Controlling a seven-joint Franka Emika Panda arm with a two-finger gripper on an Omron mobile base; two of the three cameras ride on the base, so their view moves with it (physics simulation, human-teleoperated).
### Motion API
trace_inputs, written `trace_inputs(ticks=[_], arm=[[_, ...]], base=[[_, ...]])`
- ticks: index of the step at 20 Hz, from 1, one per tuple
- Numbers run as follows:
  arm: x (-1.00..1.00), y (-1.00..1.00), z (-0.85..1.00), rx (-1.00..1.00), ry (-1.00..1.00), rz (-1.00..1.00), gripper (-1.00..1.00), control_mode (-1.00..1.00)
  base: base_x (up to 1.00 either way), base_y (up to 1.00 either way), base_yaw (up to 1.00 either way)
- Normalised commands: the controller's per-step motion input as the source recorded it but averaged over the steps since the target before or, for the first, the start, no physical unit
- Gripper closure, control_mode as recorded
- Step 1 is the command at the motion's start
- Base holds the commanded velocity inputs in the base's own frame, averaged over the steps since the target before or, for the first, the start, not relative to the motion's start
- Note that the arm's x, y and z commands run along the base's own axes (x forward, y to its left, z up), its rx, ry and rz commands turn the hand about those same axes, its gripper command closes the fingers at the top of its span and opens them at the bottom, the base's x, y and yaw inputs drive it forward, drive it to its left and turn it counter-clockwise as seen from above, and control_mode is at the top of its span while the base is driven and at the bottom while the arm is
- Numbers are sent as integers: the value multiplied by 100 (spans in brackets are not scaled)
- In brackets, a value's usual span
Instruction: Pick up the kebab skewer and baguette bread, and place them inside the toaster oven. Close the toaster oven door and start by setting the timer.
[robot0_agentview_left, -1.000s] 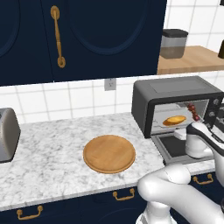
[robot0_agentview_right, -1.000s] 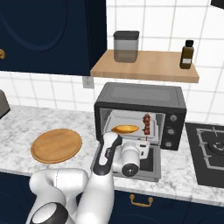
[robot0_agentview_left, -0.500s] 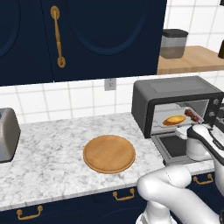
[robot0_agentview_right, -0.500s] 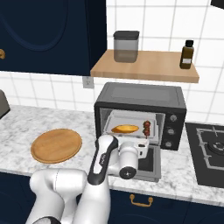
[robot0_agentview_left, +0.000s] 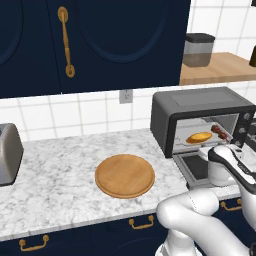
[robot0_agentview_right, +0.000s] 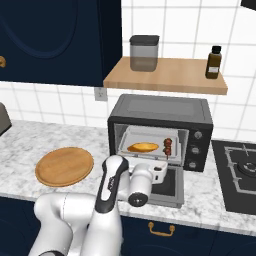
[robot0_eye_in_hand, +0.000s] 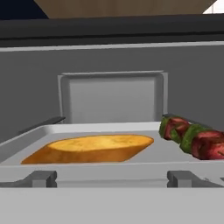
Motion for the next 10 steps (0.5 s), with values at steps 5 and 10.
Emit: trace_inputs(ticks=[5, 10], arm=[[7, 0, 0, 0, 0, -10, -100, -100], [24, 0, -6, 0, 0, 0, -100, -100]], base=[[0, 0, 0], [0, 0, 0]])
